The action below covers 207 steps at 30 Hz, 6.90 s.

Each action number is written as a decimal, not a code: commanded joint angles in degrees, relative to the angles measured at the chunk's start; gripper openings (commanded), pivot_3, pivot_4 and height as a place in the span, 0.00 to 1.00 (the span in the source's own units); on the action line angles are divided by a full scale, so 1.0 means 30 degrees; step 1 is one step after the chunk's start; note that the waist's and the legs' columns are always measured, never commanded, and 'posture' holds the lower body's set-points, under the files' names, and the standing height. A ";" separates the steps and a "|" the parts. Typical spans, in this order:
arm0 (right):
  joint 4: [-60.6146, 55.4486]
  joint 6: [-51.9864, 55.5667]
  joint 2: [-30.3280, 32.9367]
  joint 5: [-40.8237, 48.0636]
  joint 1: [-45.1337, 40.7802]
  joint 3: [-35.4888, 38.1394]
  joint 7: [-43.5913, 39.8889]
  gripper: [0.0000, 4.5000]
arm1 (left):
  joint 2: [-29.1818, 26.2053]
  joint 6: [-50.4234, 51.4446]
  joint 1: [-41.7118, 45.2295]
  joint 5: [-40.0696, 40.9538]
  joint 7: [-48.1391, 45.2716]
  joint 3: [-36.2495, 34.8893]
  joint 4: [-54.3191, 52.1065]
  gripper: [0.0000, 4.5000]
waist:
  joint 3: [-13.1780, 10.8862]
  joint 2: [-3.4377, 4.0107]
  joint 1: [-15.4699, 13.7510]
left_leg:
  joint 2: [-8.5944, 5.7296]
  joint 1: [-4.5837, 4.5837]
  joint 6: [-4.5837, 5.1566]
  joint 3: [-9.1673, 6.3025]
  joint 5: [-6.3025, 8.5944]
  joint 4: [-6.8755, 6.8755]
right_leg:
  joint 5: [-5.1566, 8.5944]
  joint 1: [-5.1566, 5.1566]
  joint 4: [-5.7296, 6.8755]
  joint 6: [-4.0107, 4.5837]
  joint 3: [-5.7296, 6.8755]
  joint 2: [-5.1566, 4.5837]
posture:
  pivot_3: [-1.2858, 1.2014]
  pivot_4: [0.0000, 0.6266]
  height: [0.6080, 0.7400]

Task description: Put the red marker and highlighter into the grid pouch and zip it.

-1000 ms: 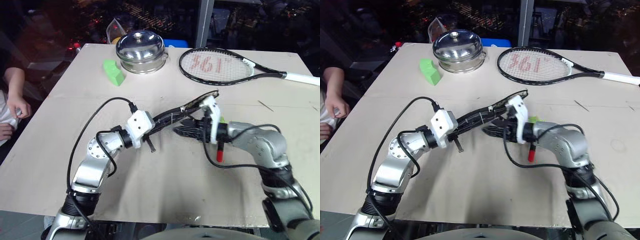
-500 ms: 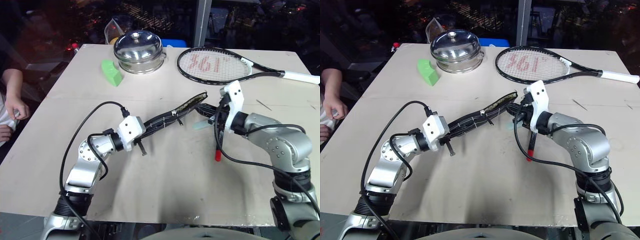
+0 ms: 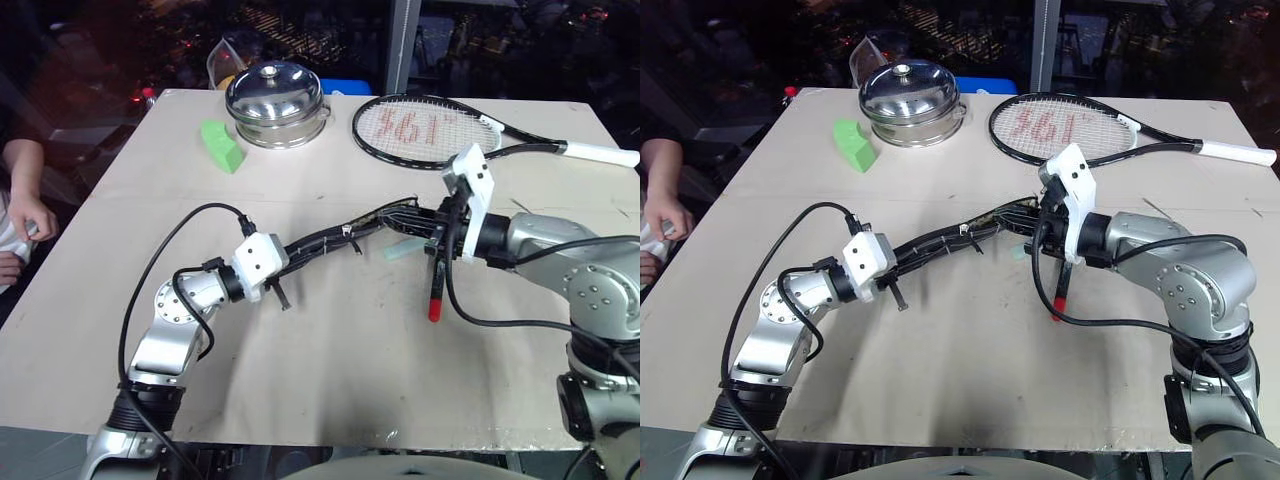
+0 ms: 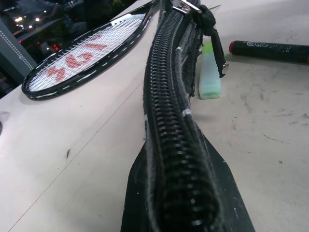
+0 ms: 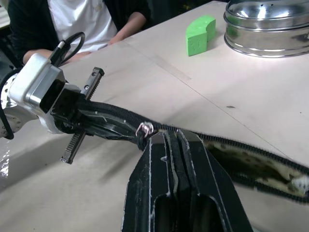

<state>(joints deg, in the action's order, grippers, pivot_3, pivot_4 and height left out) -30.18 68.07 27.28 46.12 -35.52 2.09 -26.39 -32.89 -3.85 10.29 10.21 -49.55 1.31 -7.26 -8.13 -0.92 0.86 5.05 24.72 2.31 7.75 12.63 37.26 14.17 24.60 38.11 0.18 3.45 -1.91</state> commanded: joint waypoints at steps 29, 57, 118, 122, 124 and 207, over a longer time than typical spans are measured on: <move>0.9196 -1.9918 0.0427 -2.0963 -0.4108 -1.4959 -0.3751 0.81 | -0.0763 0.1605 0.2148 -0.2203 0.0897 0.1037 0.0134 0.00 | -0.0002 0.0001 -0.0032 | -0.0026 0.0015 -0.0090 0.0071 -0.0056 0.0050 | 0.0002 0.0033 0.0047 -0.0008 0.0057 0.0032 | 0.52 0.24 1.00; 0.6446 -1.1259 0.3816 -1.4472 -0.0931 -0.7175 -0.9869 0.99 | -0.2668 0.2281 -0.0840 0.0065 0.1104 -0.2749 -0.0350 0.00 | -0.0001 0.0000 0.0093 | -0.0005 -0.0035 -0.0026 0.0028 -0.0015 0.0062 | 0.0022 0.0035 0.0144 0.0032 0.0066 -0.0020 | 0.52 0.24 1.00; 0.1037 -0.9962 0.6501 -1.1629 0.0289 -0.2290 -1.6842 0.86 | -0.0290 0.6033 0.0461 0.1606 0.1335 -0.0492 -0.2316 0.00 | -0.0013 0.0004 -0.0247 | -0.0028 -0.0018 -0.0076 -0.0082 -0.0048 0.0069 | 0.0050 0.0028 0.0231 0.0083 0.0090 -0.0011 | 0.52 0.24 1.00; 0.2192 -1.4157 0.8269 -1.3812 0.2540 -0.3762 -1.6098 0.86 | -0.0643 0.5798 0.0864 0.1620 0.0722 -0.0414 -0.1770 0.00 | -0.0028 0.0024 0.0046 | -0.0062 -0.0051 -0.0073 -0.0075 -0.0045 0.0067 | 0.0061 0.0003 0.0224 0.0087 0.0069 -0.0036 | 0.52 0.24 1.00; 0.4042 -1.6265 0.8291 -1.4520 0.2435 -0.4733 -1.6234 0.86 | -0.0882 0.5306 0.1125 0.1389 0.0333 -0.0222 -0.1432 0.00 | -0.0040 0.0004 0.0111 | -0.0094 -0.0109 -0.0074 -0.0059 -0.0048 0.0068 | 0.0098 0.0005 0.0239 0.0012 0.0050 0.0000 | 0.52 0.24 1.00; 0.2681 0.1367 -0.8177 -0.8708 -0.0964 -0.3019 -0.3476 0.25 | 0.0338 0.4429 0.1484 -0.0833 0.1613 0.1620 -0.2482 0.00 | -0.0126 -0.0067 -0.0033 | -0.0159 -0.0022 -0.0088 -0.0202 -0.0057 0.0064 | 0.0050 0.0055 0.0268 0.0096 -0.0020 0.0064 | 0.52 0.24 1.00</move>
<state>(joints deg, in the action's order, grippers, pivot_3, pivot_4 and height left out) -21.85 73.91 3.51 18.52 -37.03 -7.79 -37.70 -31.73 10.06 14.08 7.99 -44.50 5.79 -12.77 -8.51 -1.12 0.76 4.57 24.65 2.04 7.15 12.46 37.45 14.32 24.77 38.91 0.47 3.39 -1.73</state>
